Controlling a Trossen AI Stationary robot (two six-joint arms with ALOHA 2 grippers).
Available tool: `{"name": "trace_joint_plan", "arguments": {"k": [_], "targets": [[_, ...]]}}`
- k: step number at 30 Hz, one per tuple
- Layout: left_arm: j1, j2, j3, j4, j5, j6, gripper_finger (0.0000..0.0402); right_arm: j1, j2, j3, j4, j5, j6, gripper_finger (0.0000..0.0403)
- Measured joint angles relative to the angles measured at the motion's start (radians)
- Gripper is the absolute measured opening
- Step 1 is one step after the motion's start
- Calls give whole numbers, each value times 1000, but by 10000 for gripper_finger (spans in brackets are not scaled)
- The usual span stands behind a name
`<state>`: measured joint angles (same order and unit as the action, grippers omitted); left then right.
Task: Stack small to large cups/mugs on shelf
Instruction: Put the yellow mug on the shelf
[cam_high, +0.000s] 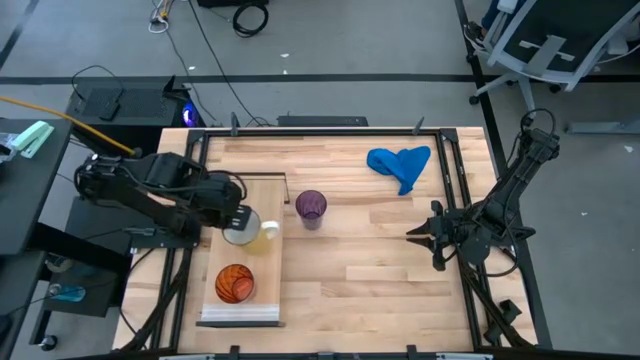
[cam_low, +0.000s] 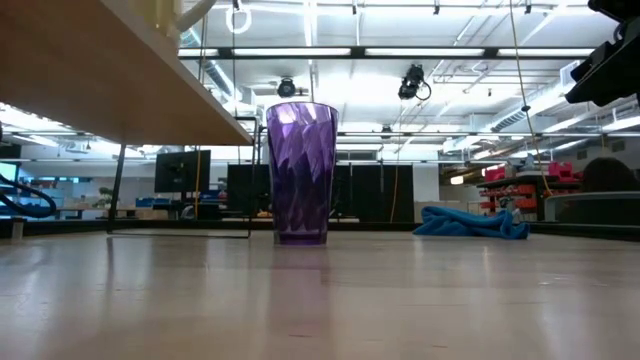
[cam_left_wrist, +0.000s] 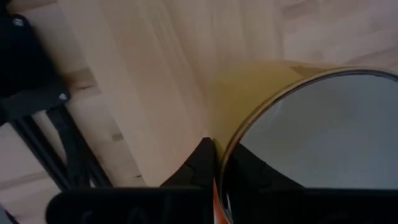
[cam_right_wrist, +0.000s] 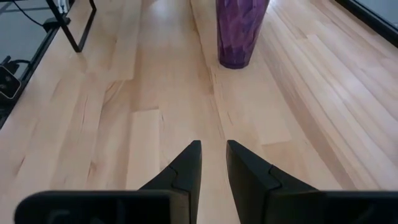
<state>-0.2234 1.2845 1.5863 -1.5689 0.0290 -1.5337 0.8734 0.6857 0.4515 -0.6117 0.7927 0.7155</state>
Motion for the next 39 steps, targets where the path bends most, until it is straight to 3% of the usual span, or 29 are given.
{"name": "trace_joint_plan", "arguments": {"k": [10,18,32,39], "targets": [[0,-38,-94,-3,-6,23,24,0,0,0,0,3,0,83],[0,-37,-95,-1,-58,53,24,0,0,0,0,3,0,83],[0,-33,-95,-2,-58,53,24,0,0,0,-1,3,-1,83],[-51,-33,-95,-2,-50,-7,24,0,0,0,-1,3,-4,83]]}}
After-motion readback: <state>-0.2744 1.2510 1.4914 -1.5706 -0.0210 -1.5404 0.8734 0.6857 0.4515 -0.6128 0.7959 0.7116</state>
